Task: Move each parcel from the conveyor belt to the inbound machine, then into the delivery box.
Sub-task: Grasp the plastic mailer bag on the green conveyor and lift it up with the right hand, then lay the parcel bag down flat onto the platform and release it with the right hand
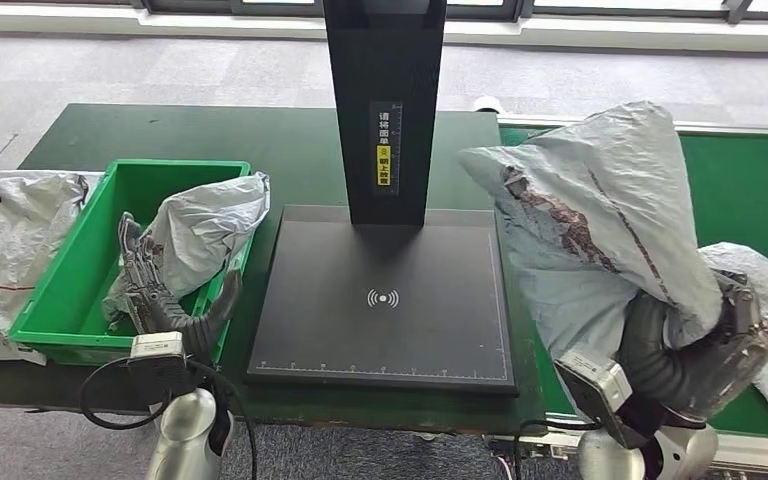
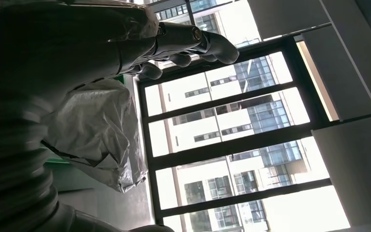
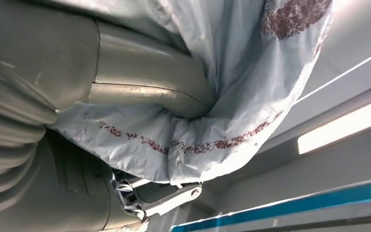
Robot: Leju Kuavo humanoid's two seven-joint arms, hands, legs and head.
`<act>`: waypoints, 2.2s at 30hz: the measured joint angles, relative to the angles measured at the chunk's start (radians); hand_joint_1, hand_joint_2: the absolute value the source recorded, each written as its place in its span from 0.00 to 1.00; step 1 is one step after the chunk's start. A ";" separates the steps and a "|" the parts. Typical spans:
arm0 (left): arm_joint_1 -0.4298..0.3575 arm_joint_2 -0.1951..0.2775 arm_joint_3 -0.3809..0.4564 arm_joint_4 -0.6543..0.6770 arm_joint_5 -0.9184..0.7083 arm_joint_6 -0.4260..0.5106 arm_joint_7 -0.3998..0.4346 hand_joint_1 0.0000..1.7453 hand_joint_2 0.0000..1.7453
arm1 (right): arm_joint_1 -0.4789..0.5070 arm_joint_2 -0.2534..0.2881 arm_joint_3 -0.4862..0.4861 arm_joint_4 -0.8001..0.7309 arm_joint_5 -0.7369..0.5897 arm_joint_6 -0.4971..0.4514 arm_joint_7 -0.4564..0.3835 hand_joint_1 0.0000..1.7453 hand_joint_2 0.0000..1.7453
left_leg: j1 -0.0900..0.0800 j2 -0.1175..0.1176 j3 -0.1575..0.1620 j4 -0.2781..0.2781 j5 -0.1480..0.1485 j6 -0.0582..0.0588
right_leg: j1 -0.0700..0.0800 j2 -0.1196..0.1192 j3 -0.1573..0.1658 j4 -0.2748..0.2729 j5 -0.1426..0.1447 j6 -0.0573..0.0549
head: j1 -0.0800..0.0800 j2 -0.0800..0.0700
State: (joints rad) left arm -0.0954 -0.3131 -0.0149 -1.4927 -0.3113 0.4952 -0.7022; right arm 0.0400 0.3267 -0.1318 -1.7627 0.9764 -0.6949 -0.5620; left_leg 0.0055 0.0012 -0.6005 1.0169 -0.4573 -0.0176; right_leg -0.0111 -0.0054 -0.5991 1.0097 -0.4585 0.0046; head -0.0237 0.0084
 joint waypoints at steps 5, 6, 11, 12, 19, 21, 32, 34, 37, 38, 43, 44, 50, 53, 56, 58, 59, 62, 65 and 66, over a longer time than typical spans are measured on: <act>-0.019 -0.001 -0.002 0.011 -0.001 0.006 0.000 0.00 1.00 | -0.010 -0.002 0.040 0.081 0.002 0.001 -0.066 1.00 1.00 | 0.000 0.001 0.000 0.000 0.000 0.000 | 0.000 0.000 0.000 0.000 0.000 0.000 | 0.000 0.000; -0.022 -0.002 -0.002 0.014 -0.001 0.008 0.000 0.00 1.00 | -0.011 -0.002 0.040 0.093 -0.001 0.001 -0.073 1.00 1.00 | 0.000 0.001 0.000 0.000 0.000 0.000 | 0.000 0.000 0.000 0.000 0.000 0.000 | 0.000 0.000; -0.032 -0.003 -0.003 0.026 -0.001 0.014 0.000 0.00 1.00 | -0.015 -0.002 0.040 0.131 -0.003 0.001 -0.083 1.00 1.00 | 0.000 0.001 0.000 0.000 0.000 0.000 | 0.000 0.000 0.000 0.000 0.000 0.000 | 0.000 0.000; -0.032 -0.003 -0.003 0.028 -0.001 0.014 0.000 0.00 1.00 | -0.016 -0.002 0.041 0.136 0.000 0.001 -0.081 1.00 1.00 | 0.000 0.001 0.000 0.000 0.000 0.000 | 0.000 0.000 0.000 0.000 0.000 0.000 | 0.000 0.000; -0.037 -0.002 -0.010 0.039 0.017 0.014 0.000 0.00 1.00 | -0.046 -0.002 0.110 0.267 0.158 0.001 0.036 1.00 1.00 | 0.000 0.001 0.000 0.000 0.000 0.000 | 0.001 0.001 0.000 0.000 0.000 0.000 | 0.000 0.000; -0.041 -0.002 -0.011 0.044 0.022 0.019 0.000 0.00 1.00 | -0.060 -0.002 0.125 0.336 0.164 0.001 0.034 1.00 1.00 | 0.001 0.001 0.000 0.000 0.000 0.000 | 0.001 0.000 0.000 0.000 0.000 0.000 | 0.000 0.000; -0.067 -0.002 -0.026 0.057 0.024 0.032 0.000 0.00 1.00 | -0.143 0.001 0.134 0.704 0.085 0.000 -0.002 1.00 1.00 | 0.001 -0.001 0.000 0.000 0.000 0.000 | 0.001 0.000 0.000 0.000 0.000 0.000 | 0.000 0.000; -0.067 -0.002 -0.026 0.057 0.025 0.032 0.000 0.00 1.00 | -0.155 0.002 0.134 0.752 0.071 0.000 -0.002 1.00 1.00 | 0.001 -0.001 -0.001 0.000 0.000 0.000 | 0.001 0.000 0.000 0.000 0.000 0.000 | 0.000 0.000; -0.067 -0.002 -0.026 0.054 0.029 0.032 0.000 0.00 1.00 | -0.172 0.005 0.134 0.809 0.054 0.000 -0.009 1.00 1.00 | 0.001 -0.001 -0.001 0.000 0.000 0.000 | 0.001 0.000 0.000 0.000 0.000 0.000 | 0.000 0.000; -0.067 -0.002 -0.026 0.053 0.030 0.032 0.000 0.00 1.00 | -0.181 0.006 0.134 0.831 0.054 -0.001 -0.009 1.00 1.00 | 0.001 -0.001 -0.001 0.000 0.000 0.000 | 0.001 0.000 0.000 0.000 0.000 -0.001 | 0.000 0.000; -0.066 -0.001 -0.026 0.051 0.028 0.030 0.000 0.00 1.00 | -0.239 0.014 0.134 0.963 0.077 -0.001 0.034 1.00 1.00 | 0.001 0.000 0.000 0.000 0.000 -0.001 | 0.001 0.000 0.001 0.000 0.000 -0.001 | 0.000 0.000; -0.066 -0.001 -0.026 0.051 0.025 0.029 0.000 0.00 1.00 | -0.250 0.017 0.134 0.991 0.078 -0.002 0.041 1.00 1.00 | 0.001 0.000 0.000 0.000 0.000 -0.001 | 0.001 0.000 0.001 0.000 0.000 -0.001 | 0.000 0.000; -0.063 -0.001 -0.026 0.044 0.015 0.024 0.000 0.00 1.00 | -0.318 0.027 0.134 1.148 0.072 -0.003 0.089 1.00 1.00 | 0.001 0.000 0.001 0.000 0.001 -0.001 | 0.001 0.000 0.001 0.000 0.000 -0.001 | 0.000 0.000; -0.058 -0.001 -0.026 0.039 0.014 0.024 0.000 0.00 1.00 | -0.342 0.029 0.134 1.202 0.064 0.002 0.095 1.00 1.00 | 0.001 0.000 0.001 0.000 0.001 -0.001 | 0.001 0.000 0.001 0.000 0.000 -0.001 | 0.000 0.000; -0.055 -0.001 -0.026 0.031 0.011 0.022 0.000 0.00 1.00 | -0.358 0.030 0.134 1.229 0.072 0.016 0.110 0.52 1.00 | 0.001 0.000 0.001 0.000 0.000 -0.001 | 0.001 0.001 0.001 0.000 0.000 -0.001 | 0.000 0.000; -0.053 -0.001 -0.026 0.028 0.008 0.019 0.000 0.00 1.00 | -0.370 0.031 0.134 1.248 0.085 0.021 0.126 0.08 1.00 | 0.001 0.001 0.002 0.000 0.000 -0.001 | 0.001 0.001 0.002 0.000 0.000 -0.001 | 0.000 0.000; -0.052 -0.001 -0.026 0.027 0.005 0.018 0.000 0.00 1.00 | -0.374 0.032 0.134 1.255 0.090 0.020 0.130 0.00 1.00 | 0.001 0.001 0.002 0.000 0.000 -0.001 | 0.001 0.001 0.002 0.000 0.000 -0.001 | 0.000 0.000; -0.046 -0.001 -0.026 0.023 -0.002 0.016 0.000 0.00 1.00 | -0.372 0.032 0.135 1.259 0.108 0.003 0.121 0.00 1.00 | 0.001 0.001 0.003 0.000 0.000 -0.001 | 0.001 0.001 0.003 0.000 0.000 -0.001 | 0.000 0.000; -0.039 0.000 -0.026 0.014 -0.002 0.015 0.000 0.00 1.00 | -0.333 0.032 0.135 1.186 0.111 -0.006 0.060 0.00 1.00 | 0.001 0.000 0.003 0.000 0.000 -0.001 | 0.001 0.001 0.003 0.000 0.000 -0.001 | 0.000 0.000; -0.036 0.000 -0.026 0.012 -0.002 0.015 0.000 0.00 1.00 | -0.316 0.032 0.134 1.145 0.108 -0.007 0.037 0.00 1.00 | 0.001 0.000 0.003 0.000 0.000 -0.001 | 0.001 0.000 0.003 0.000 0.000 -0.001 | 0.000 0.000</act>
State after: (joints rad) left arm -0.1319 -0.3127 -0.0404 -1.4809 -0.3134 0.5107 -0.7019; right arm -0.2763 0.3586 0.0027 -0.6174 1.0840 -0.7016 -0.5255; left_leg 0.0066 0.0014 -0.5979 1.0168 -0.4568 -0.0186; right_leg -0.0098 -0.0049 -0.5965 1.0097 -0.4585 0.0039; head -0.0237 0.0084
